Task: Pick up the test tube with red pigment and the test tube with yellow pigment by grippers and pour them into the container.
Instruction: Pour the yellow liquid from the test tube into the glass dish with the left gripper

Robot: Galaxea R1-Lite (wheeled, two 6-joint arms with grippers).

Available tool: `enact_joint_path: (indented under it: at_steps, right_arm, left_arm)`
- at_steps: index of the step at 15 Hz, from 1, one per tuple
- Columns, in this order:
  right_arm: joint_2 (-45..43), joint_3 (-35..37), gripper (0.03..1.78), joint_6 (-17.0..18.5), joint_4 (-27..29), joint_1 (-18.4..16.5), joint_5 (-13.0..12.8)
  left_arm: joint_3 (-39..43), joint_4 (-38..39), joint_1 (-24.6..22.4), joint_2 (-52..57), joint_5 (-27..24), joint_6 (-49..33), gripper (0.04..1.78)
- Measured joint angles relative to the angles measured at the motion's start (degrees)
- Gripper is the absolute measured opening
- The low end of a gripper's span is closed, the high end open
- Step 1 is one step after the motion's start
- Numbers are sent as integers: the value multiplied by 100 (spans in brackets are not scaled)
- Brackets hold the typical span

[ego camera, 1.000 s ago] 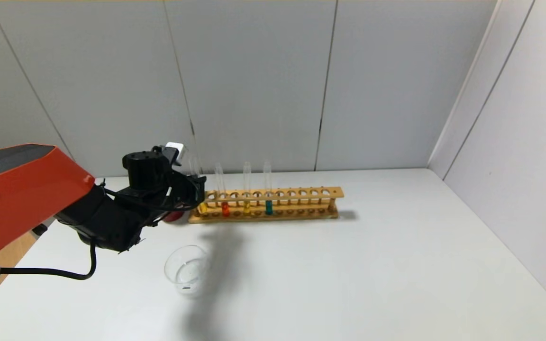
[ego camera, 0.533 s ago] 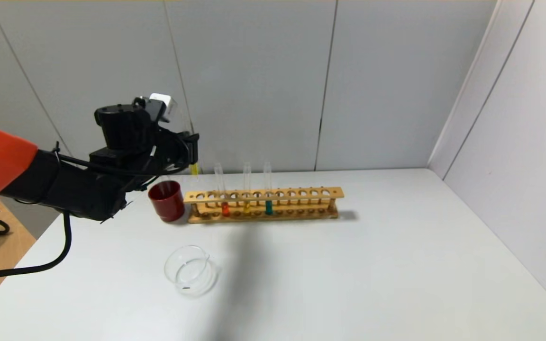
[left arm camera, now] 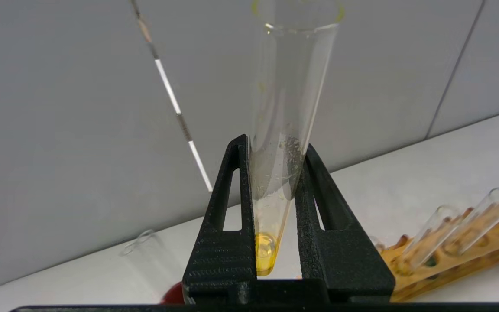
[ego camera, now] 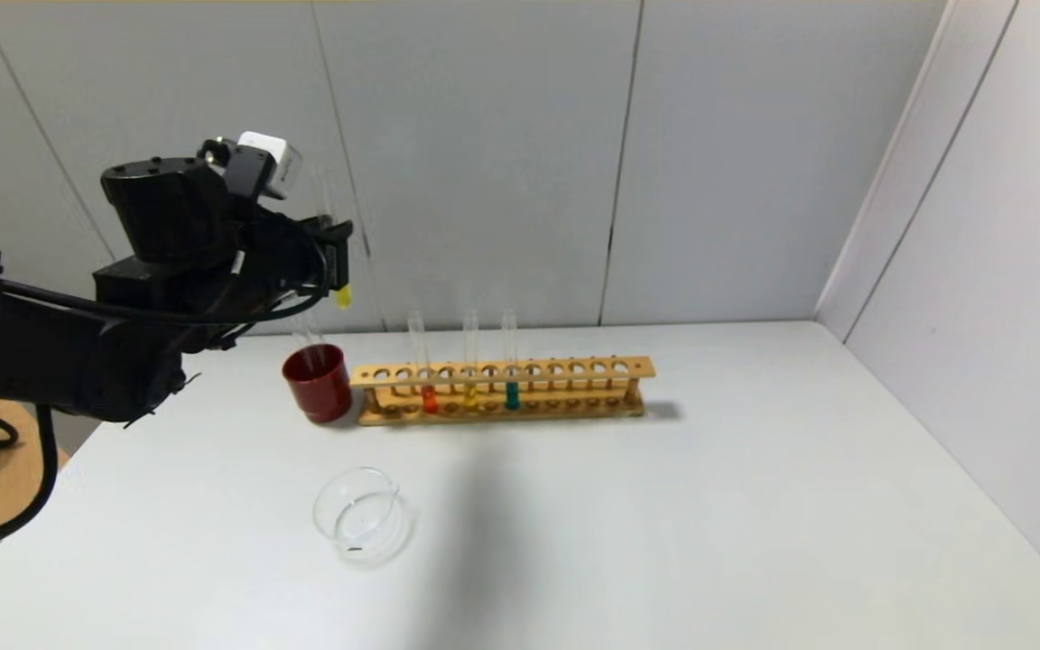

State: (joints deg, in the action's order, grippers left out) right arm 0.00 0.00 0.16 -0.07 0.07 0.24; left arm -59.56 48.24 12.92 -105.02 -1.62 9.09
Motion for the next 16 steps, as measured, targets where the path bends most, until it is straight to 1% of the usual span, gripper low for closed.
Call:
enact_joint_path:
  at_steps: [2, 4, 5, 7, 11, 13, 15, 16]
  right_arm:
    - [0, 0, 175, -2, 0, -2, -2]
    - [0, 0, 175, 0, 0, 0, 0]
    - [0, 0, 175, 0, -2, -2, 0]
    - [0, 0, 175, -2, 0, 2, -2]
    - [0, 0, 175, 0, -2, 0, 0]
    - [0, 0, 175, 0, -2, 0, 0]
    - [0, 0, 175, 0, -2, -2, 0]
    - [0, 0, 175, 0, -2, 2, 0]
  left_arm:
    - [199, -52, -129, 161, -143, 473, 31]
    - [595, -69, -339, 317, -551, 1083, 31]
    - [794, -78, -394, 458, -772, 1251, 31]
    - [1059, -80, -411, 792, -967, 1306, 31]
    - [1794, -41, -375, 1446, -1012, 1141, 31]
    - [2263, -59, -383, 1765, -1113, 1148, 31]
    - [2715, -122, -378, 2113, -1353, 1268, 31]
    - [2843, -229, -375, 2275, -1434, 1488, 31]
